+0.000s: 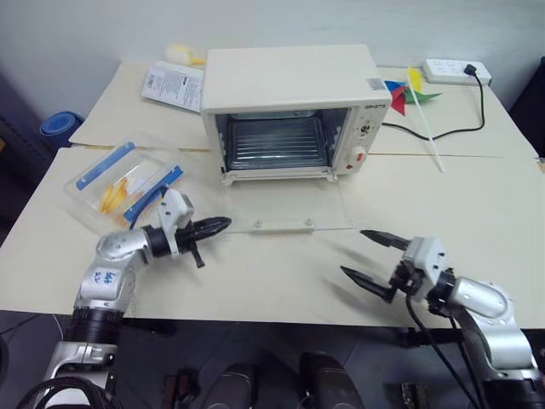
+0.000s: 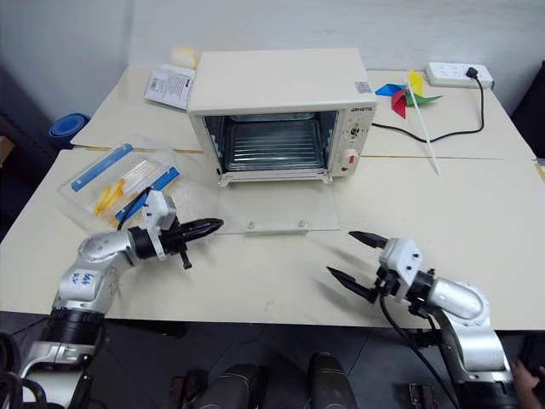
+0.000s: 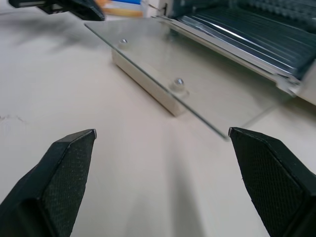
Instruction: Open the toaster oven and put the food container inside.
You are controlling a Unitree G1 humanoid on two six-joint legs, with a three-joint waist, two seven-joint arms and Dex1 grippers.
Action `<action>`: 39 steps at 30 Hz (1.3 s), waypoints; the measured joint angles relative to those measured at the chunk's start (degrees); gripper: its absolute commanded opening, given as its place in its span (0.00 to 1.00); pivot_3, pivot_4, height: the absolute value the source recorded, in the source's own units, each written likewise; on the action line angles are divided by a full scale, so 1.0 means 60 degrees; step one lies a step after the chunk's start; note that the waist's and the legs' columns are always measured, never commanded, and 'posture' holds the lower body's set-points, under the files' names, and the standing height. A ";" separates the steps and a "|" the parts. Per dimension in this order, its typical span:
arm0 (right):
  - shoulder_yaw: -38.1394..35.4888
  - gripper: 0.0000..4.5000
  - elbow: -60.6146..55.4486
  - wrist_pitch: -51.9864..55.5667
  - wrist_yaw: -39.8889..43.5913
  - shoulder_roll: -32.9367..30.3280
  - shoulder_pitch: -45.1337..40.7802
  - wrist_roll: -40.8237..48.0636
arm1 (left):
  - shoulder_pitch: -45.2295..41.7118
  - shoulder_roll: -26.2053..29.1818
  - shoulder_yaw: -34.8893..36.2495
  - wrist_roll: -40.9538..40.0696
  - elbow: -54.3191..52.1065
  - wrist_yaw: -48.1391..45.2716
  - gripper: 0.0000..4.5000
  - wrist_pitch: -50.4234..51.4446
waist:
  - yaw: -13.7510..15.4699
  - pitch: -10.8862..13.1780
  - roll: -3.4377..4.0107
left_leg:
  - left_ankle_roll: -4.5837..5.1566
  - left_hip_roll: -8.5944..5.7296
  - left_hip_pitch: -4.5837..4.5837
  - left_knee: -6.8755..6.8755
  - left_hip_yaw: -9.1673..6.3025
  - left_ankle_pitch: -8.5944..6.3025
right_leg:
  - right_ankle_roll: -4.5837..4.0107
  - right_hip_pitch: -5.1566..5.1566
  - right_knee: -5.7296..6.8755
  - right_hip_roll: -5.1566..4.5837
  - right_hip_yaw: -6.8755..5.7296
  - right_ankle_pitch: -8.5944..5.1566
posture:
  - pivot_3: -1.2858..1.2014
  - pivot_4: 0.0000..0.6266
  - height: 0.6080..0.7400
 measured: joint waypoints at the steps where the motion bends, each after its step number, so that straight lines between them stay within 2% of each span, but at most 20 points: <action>1: -0.0175 1.00 -0.0030 -0.0112 0.0037 0.0061 -0.0107 0.0270 | 0.0231 -0.0076 0.0101 -0.0014 -0.0234 0.0150 0.00 -0.0018 | -0.0023 0.0000 0.0000 | -0.0004 0.0003 0.0009 0.0000 0.0005 0.0003 | 0.0000 0.0004 0.0005 0.0002 0.0006 0.0000 | 0.52 0.24 1.00; 4: -0.0274 1.00 -0.0110 -0.0033 0.0129 0.0084 -0.0812 0.0881 | 0.1020 -0.0284 0.0493 -0.0147 -0.0870 0.0552 0.00 -0.0017 | -0.0062 0.0000 0.0001 | -0.0006 0.0011 0.0040 -0.0017 0.0023 0.0003 | 0.0000 0.0007 0.0026 0.0010 0.0027 0.0000 | 0.52 0.24 1.00; 7: -0.0138 1.00 -0.0128 0.0442 0.0190 0.0312 -0.1760 0.1602 | 0.2365 -0.0750 0.1636 -0.0739 -0.1881 0.1267 0.12 0.0031 | -0.0065 0.0000 -0.0001 | -0.0006 0.0017 0.0048 -0.0043 0.0023 0.0001 | -0.0001 0.0000 0.0017 0.0014 0.0036 0.0000 | 0.52 0.24 1.00; 11: 0.0406 1.00 0.0004 0.0275 0.0303 0.0912 -0.2744 0.1625 | 0.4650 -0.1564 0.3963 -0.1768 -0.3432 0.2792 0.39 0.0155 | -0.0021 0.0000 -0.0012 | 0.0000 0.0015 0.0051 -0.0063 0.0020 -0.0007 | -0.0001 -0.0007 -0.0006 0.0018 0.0050 -0.0001 | 0.52 0.24 1.00; 15: 0.0733 1.00 0.0427 -0.0277 0.0546 0.1348 -0.3058 0.1425 | 0.6288 -0.2376 0.5990 -0.2441 -0.4207 0.4284 0.66 0.0206 | 0.0147 0.0003 -0.0025 | 0.0018 0.0007 0.0053 -0.0040 0.0019 -0.0016 | 0.0000 0.0029 -0.0045 0.0015 0.0049 0.0000 | 0.52 0.24 1.00; 17: 0.0927 1.00 0.0742 -0.0603 0.0749 0.1537 -0.3183 0.1296 | 0.6803 -0.2819 0.6963 -0.2706 -0.4256 0.5030 0.80 0.0081 | 0.0236 0.0001 -0.0032 | 0.0023 0.0006 0.0078 -0.0037 0.0016 -0.0018 | 0.0004 0.0065 -0.0059 0.0015 0.0045 0.0003 | 0.52 0.24 1.00; 20: 0.1082 1.00 0.1169 -0.0921 0.1114 0.1553 -0.3309 0.1203 | 0.6957 -0.2944 0.7788 -0.3018 -0.4248 0.5958 0.99 0.0201 | 0.0312 0.0001 -0.0031 | 0.0035 0.0006 0.0117 -0.0041 -0.0014 -0.0027 | 0.0004 0.0130 -0.0104 0.0015 0.0028 0.0002 | 0.52 0.24 1.00; 22: 0.1153 1.00 0.1417 -0.1073 0.1331 0.1552 -0.3356 0.1184 | 0.6672 -0.2797 0.7809 -0.3116 -0.4366 0.6571 0.99 0.0557 | 0.0360 0.0001 -0.0031 | 0.0041 0.0004 0.0126 -0.0045 -0.0025 -0.0030 | 0.0008 0.0149 -0.0120 0.0016 0.0026 0.0005 | 0.52 0.24 1.00; 24: 0.1248 1.00 0.1599 -0.1117 0.1518 0.1548 -0.3384 0.1134 | 0.6039 -0.2276 0.7691 -0.3296 -0.4614 0.7392 0.99 0.1348 | 0.0405 -0.0004 -0.0041 | 0.0039 0.0004 0.0124 -0.0044 -0.0030 -0.0031 | 0.0009 0.0146 -0.0118 0.0019 0.0026 0.0006 | 0.52 0.24 1.00; 29: 0.1248 1.00 0.1854 -0.1152 0.1715 0.1542 -0.3592 0.1096 | 0.3643 0.0107 0.7418 -0.4894 -0.4582 0.9957 0.99 0.5078 | 0.0298 -0.0007 -0.0042 | 0.0036 -0.0003 0.0132 -0.0044 -0.0016 -0.0039 | 0.0009 0.0120 -0.0061 0.0023 0.0055 0.0006 | 0.52 0.24 1.00; 33: 0.1256 1.00 0.1987 -0.1156 0.1779 0.1560 -0.3649 0.1070 | 0.1595 0.0944 0.7087 -0.5622 -0.3033 1.0990 0.99 0.7155 | 0.0120 -0.0007 -0.0044 | 0.0021 0.0012 0.0129 -0.0049 -0.0006 -0.0046 | 0.0008 0.0101 -0.0048 0.0051 0.0066 0.0006 | 0.52 0.24 1.00; 39: 0.1370 1.00 0.2295 -0.1499 0.1853 0.1863 -0.3662 0.0899 | -0.1138 0.1571 0.6026 -0.5086 -0.0389 1.1442 0.99 0.8662 | 0.0000 -0.0008 -0.0046 | 0.0004 0.0021 0.0125 -0.0040 0.0000 -0.0046 | 0.0007 0.0085 -0.0032 0.0075 0.0080 0.0005 | 0.52 0.24 1.00</action>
